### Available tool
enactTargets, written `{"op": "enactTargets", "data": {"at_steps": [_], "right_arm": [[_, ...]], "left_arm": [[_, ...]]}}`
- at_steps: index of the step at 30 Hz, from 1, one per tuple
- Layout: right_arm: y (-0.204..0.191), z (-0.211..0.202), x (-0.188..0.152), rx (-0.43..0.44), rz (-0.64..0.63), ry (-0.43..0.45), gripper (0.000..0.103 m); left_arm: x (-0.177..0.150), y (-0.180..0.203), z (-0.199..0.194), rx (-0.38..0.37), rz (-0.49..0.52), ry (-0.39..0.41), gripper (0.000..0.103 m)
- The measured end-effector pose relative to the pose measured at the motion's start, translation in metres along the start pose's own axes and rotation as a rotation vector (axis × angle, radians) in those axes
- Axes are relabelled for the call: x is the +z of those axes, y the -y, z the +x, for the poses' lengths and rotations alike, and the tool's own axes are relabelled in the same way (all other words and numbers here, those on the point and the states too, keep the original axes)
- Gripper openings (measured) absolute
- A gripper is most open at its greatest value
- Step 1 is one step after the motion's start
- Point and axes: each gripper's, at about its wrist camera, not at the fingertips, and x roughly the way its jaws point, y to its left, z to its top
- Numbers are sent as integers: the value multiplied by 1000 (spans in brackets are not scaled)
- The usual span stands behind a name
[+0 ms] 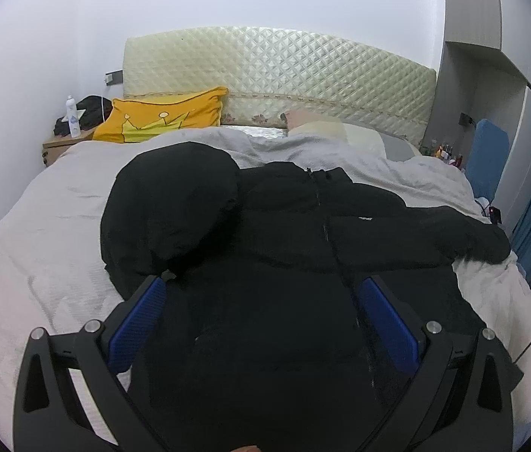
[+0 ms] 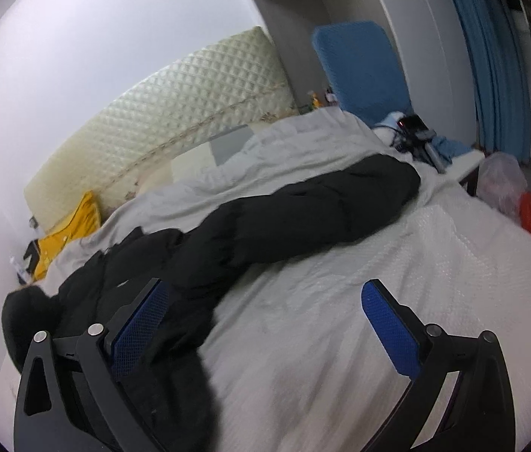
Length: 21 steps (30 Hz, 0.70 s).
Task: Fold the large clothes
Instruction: 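Move the right gripper to the jacket sleeve cuff and close on it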
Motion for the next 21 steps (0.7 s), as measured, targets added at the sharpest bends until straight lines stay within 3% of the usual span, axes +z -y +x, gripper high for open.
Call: {"op": "enactTargets", "data": {"at_steps": [9,13,21], "right_arm": [[67,52,9,9,169,-36,95],[90,70,15,24,259,-52,94],[131,104,27,7,327,-94,94]], "left_arm": [[9,17,14,4,-26,-64,103],[23,20,5,27,-43,-48,103],[36,26,5,77,-46,-71,103]]}}
